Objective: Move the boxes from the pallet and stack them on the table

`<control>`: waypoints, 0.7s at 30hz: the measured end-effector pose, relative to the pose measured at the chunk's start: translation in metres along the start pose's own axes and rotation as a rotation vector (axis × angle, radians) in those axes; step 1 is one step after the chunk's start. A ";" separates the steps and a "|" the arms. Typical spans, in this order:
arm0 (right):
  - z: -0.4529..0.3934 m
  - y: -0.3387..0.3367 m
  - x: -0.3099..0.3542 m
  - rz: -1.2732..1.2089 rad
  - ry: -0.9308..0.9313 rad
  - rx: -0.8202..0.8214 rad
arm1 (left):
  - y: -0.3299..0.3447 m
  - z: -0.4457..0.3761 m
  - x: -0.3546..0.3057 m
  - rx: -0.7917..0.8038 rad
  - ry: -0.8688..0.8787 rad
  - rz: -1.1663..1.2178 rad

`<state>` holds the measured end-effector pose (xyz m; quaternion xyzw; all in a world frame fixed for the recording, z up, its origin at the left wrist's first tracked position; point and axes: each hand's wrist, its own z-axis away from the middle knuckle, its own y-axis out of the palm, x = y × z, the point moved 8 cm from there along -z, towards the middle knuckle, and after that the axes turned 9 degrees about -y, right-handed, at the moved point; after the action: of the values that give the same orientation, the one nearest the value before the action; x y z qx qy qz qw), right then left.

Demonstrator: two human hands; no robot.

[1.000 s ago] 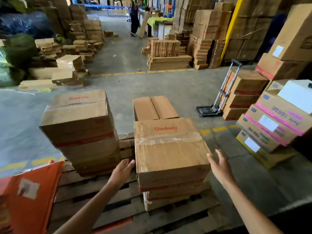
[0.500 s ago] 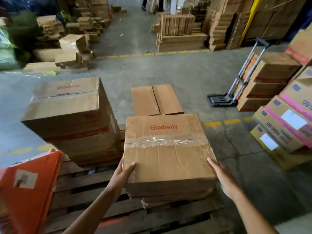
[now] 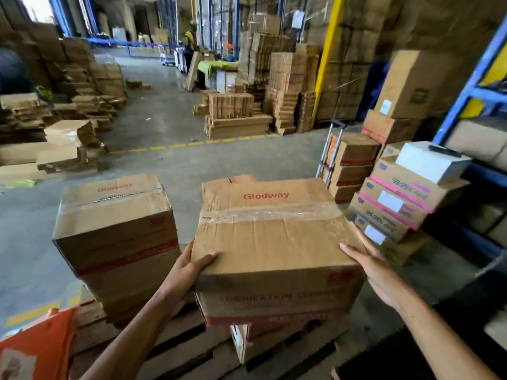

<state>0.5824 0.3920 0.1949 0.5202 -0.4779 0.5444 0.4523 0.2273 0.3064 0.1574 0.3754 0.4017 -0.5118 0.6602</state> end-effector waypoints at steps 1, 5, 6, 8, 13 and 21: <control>0.025 -0.003 0.016 -0.006 -0.070 -0.048 | -0.002 0.014 -0.008 0.029 0.047 -0.015; 0.126 -0.020 0.075 0.017 -0.268 -0.167 | 0.016 0.070 -0.034 0.128 0.189 -0.053; 0.153 -0.028 0.088 0.032 -0.301 -0.201 | 0.026 0.086 -0.039 0.163 0.209 -0.038; 0.203 -0.042 0.113 0.061 -0.383 -0.261 | 0.051 0.112 -0.047 0.258 0.247 -0.013; 0.333 -0.091 0.141 0.141 -0.455 -0.490 | 0.126 0.172 -0.045 0.482 0.329 -0.064; 0.547 -0.148 0.118 0.171 -0.368 -0.819 | 0.235 0.293 0.016 0.761 0.280 -0.197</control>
<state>0.7962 -0.1305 0.3216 0.3453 -0.7674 0.2443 0.4818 0.5025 0.0800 0.2782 0.6181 0.3040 -0.6285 0.3612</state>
